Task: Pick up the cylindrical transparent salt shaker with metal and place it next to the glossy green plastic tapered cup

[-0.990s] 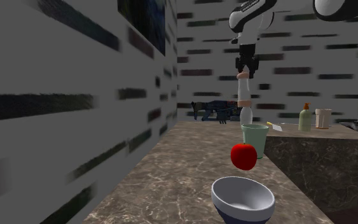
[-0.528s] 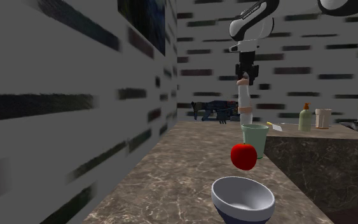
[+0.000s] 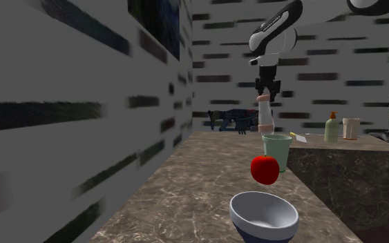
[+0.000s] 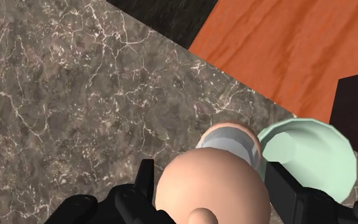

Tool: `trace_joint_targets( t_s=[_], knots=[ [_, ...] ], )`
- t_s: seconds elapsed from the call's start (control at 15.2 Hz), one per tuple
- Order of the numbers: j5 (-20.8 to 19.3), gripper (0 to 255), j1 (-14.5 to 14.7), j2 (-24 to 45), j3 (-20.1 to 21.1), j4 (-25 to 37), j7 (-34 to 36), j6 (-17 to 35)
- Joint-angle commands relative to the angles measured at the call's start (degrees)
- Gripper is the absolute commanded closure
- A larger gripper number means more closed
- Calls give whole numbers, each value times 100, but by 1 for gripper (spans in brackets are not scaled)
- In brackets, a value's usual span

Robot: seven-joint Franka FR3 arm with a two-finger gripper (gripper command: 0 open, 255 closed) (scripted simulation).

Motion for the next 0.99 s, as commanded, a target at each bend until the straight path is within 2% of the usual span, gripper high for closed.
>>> trace_joint_targets(
  t_s=[0.0, 0.92],
  knots=[
    [-7, 255, 26, -8, 2, -161, 12, 156],
    [151, 255, -11, 169, 166, -1055, -2, 1168]
  ],
)
